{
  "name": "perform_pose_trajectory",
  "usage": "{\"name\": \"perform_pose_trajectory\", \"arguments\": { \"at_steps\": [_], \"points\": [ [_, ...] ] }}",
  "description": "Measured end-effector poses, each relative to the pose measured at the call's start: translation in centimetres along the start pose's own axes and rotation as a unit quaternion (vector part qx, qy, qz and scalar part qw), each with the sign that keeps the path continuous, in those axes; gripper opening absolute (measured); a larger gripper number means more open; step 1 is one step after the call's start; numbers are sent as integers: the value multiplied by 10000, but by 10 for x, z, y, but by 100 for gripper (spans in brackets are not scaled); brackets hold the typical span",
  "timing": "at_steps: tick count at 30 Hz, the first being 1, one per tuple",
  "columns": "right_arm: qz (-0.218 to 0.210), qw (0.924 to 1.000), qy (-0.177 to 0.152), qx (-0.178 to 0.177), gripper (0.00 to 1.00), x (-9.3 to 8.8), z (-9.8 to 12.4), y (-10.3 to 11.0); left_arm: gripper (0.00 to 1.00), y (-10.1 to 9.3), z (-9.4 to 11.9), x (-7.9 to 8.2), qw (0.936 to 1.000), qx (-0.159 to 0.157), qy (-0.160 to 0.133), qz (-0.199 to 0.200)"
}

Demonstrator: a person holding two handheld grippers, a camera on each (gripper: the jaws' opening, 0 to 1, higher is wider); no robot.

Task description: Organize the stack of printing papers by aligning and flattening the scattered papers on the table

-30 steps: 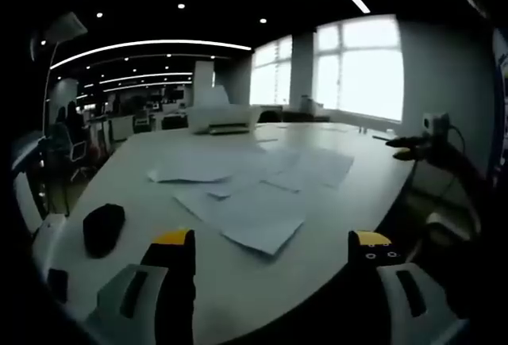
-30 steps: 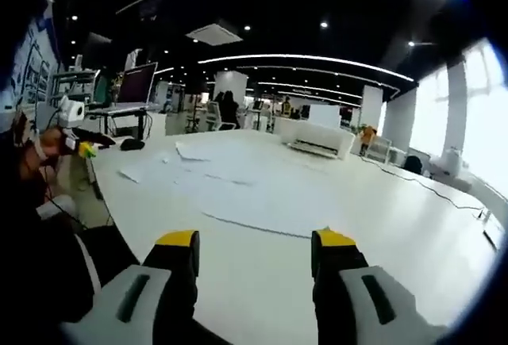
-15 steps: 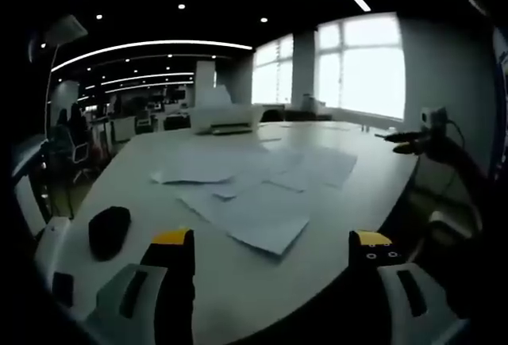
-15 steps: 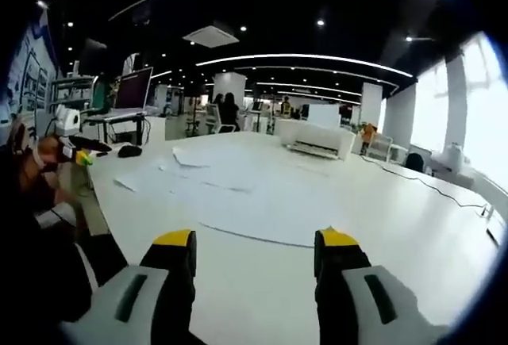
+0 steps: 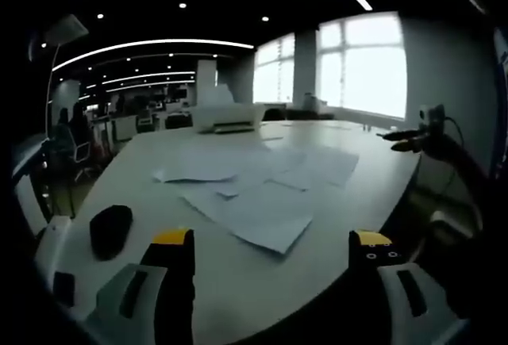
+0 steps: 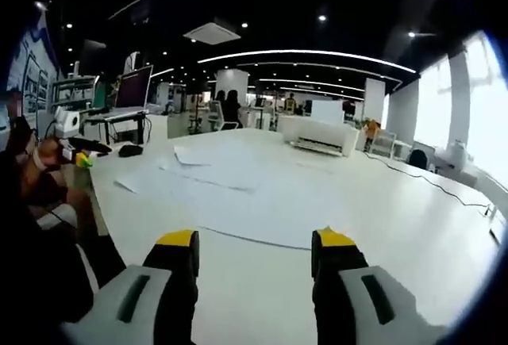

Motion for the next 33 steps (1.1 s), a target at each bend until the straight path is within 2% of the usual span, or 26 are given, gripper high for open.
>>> {"name": "perform_pose_trajectory", "arguments": {
  "at_steps": [9, 33],
  "points": [
    [80, 9999, -108, 3, 55, 6, -13, -3, 82, -2, -1, 2, 10000, -26, -29, -4],
    [-55, 9999, 39, 85, 52, -5, -40, -4, 82, -1, -5, -1, 10000, -49, -12, 33]
  ]
}}
Point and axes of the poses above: the point that each gripper's makers call its tool centre point, and the gripper's own axes: z roughly backward along the fingers, y roughly to its left, x roughly out of its top, the point moved 6 cm from there along z, roughly backward along the fingers, and after that the axes turned 13 degrees about -y, right-handed, at the moved point
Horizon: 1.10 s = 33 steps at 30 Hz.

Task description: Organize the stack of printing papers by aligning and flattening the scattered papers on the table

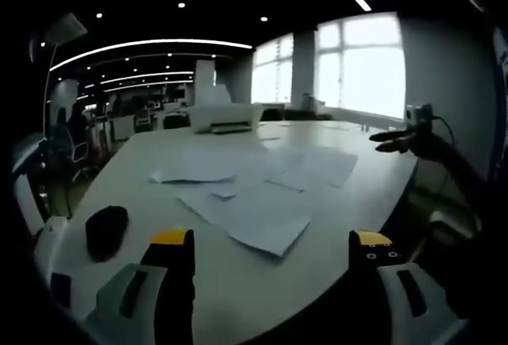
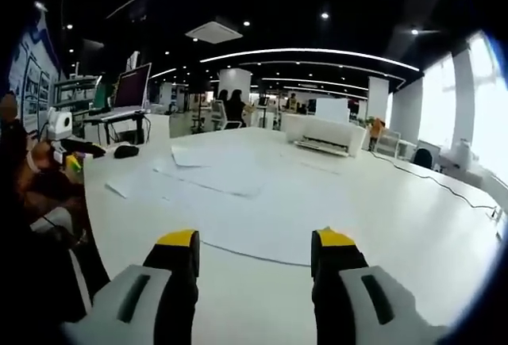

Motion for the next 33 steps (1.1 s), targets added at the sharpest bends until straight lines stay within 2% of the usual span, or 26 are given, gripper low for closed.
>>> {"name": "perform_pose_trajectory", "arguments": {
  "at_steps": [14, 33],
  "points": [
    [-47, 9999, 77, 51, 51, -3, -24, -1, 82, 2, -2, -1, 10000, -1, 0, 36],
    [-24, 9998, 197, 94, 51, -12, -41, -5, 82, 5, -5, -3, 10000, 16, 15, 66]
  ]
}}
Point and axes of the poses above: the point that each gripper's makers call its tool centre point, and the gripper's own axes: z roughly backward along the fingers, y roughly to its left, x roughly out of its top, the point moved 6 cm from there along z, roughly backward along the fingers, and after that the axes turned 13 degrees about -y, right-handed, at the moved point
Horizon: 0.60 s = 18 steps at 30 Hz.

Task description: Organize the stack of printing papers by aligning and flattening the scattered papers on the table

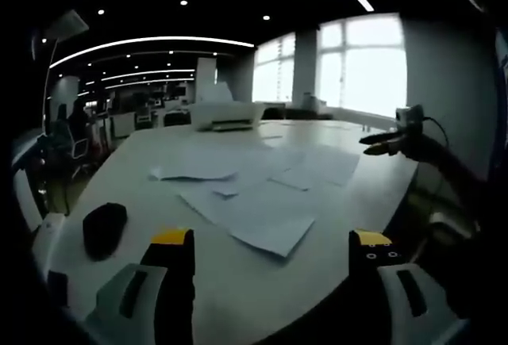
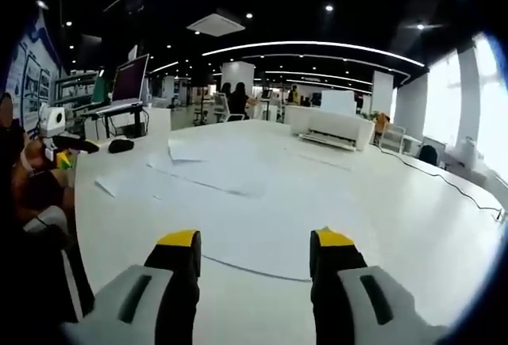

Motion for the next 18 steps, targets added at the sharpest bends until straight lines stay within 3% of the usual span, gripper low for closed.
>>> {"name": "perform_pose_trajectory", "arguments": {
  "at_steps": [10, 18],
  "points": [
    [75, 9999, 88, -35, 51, -4, -12, -2, 82, -1, -1, -2, 10000, -4, 1, 52],
    [-104, 9999, 0, -6, 50, -3, -17, -3, 82, 2, 0, -2, 10000, 38, -15, 76]
  ]
}}
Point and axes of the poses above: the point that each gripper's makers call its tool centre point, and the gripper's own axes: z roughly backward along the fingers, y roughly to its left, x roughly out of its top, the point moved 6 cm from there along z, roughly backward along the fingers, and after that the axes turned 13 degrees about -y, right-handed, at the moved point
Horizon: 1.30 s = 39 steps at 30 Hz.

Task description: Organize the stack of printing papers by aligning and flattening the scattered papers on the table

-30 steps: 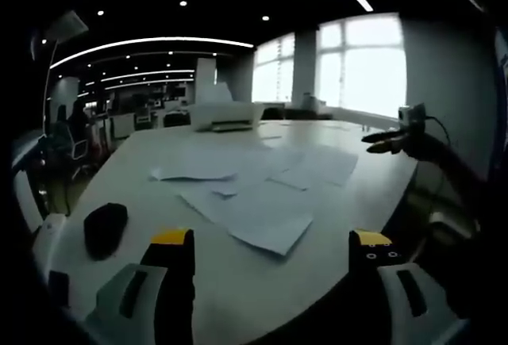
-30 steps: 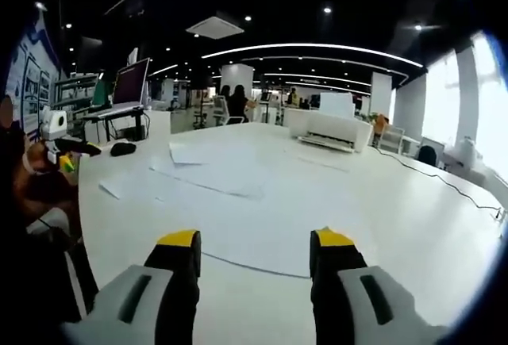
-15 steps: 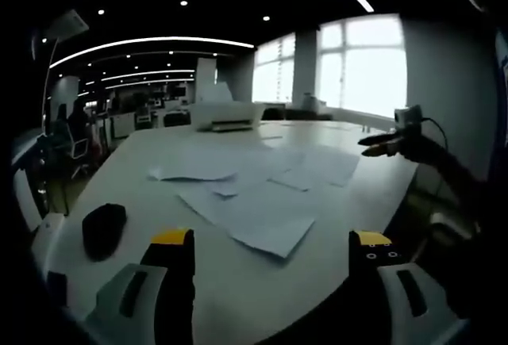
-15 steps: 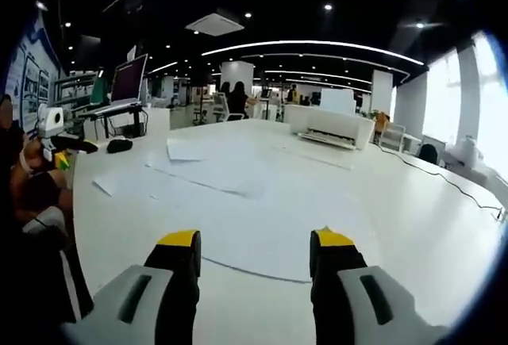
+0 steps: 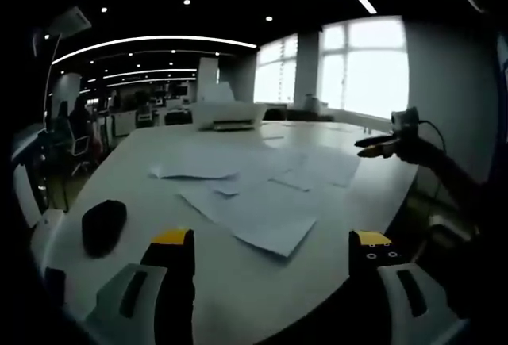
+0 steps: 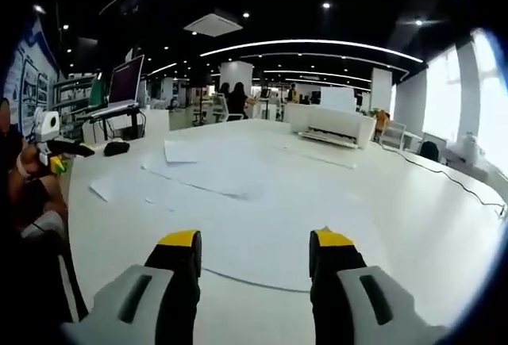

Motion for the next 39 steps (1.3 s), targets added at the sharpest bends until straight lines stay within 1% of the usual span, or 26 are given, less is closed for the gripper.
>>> {"name": "perform_pose_trajectory", "arguments": {
  "at_steps": [8, 11, 13, 20, 35, 39],
  "points": [
    [-45, 10000, 10, 46, 50, -1, -7, 1, 82, 0, 0, -1, 10000, -11, 1, 14],
    [-169, 9998, -57, 113, 49, -1, -13, 0, 82, 0, 0, -1, 10000, -12, 0, 31],
    [-179, 9998, -67, 111, 49, 0, -15, -1, 82, 1, 0, -2, 10000, 8, -6, 60],
    [-148, 9998, -54, 103, 49, 0, -15, 0, 82, 1, 0, -2, 10000, 10, -20, 72],
    [-257, 9996, -41, 100, 49, -2, -22, 1, 82, 3, -3, -4, 10000, 12, -7, 97],
    [-289, 9995, -49, 95, 51, -2, -23, 1, 82, 3, -4, -4, 9999, 4, -15, 105]
  ]
}}
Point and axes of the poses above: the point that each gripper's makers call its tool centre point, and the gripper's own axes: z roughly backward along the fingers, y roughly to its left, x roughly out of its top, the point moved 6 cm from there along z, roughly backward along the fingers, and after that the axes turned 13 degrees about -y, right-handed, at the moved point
